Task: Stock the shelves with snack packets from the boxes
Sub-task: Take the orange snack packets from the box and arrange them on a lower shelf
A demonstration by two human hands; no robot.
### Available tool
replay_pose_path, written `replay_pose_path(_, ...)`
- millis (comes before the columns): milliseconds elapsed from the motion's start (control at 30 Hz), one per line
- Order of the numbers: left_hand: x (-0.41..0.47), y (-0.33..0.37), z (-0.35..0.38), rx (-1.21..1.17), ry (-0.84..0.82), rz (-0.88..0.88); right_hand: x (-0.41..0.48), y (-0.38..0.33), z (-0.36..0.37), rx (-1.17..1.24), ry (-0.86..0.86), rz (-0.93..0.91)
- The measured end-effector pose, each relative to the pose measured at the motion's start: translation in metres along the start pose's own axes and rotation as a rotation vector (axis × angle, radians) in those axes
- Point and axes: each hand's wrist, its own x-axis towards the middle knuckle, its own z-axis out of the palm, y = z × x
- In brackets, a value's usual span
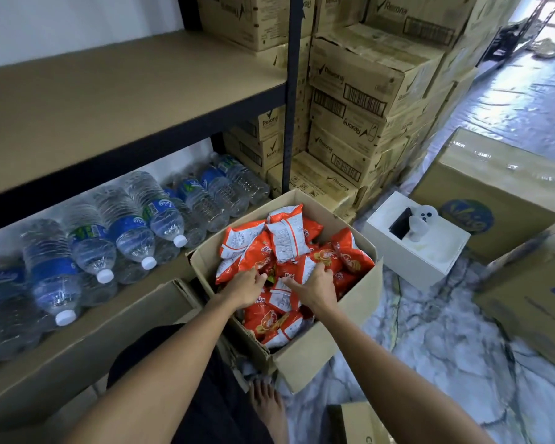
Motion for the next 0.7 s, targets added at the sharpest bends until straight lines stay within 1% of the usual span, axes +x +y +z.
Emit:
replay_pose_path(133, 0.001, 0.003, 0.003, -0.045, -0.004, -0.031, 0.019, 0.0, -0.019, 0.087, -0.024, -0.029)
replay_pose_path(233, 0.004, -0.001, 0.001, -0.089, -0.016, -0.036, 0.027, 0.003, -0.038, 0.274, 0.016, -0.067)
replay_pose_path(300, 0.008, -0.007, 0.002, -0.085, -0.045, -0.073, 0.026, 0.004, -0.046, 0.407, -0.03, -0.072)
replay_pose_path(367, 0.009, -0.009, 0.003, -0.049, -0.076, -0.135, 0.026, 0.006, -0.048, 0.483, -0.09, -0.046)
replay_pose_path(433, 0.007, -0.005, 0.003, -0.04, -0.098, -0.143, 0.027, 0.008, -0.044, 0.559, -0.102, -0.027)
replay_pose_path(533, 0.006, -0.002, 0.007, -0.061, -0.107, -0.131, 0.025, 0.009, -0.039, 0.618, -0.108, -0.011)
replay_pose_path(700, 0.007, -0.003, 0.008, -0.006, -0.023, -0.171, 0.025, 0.007, -0.036, 0.628, -0.112, 0.039)
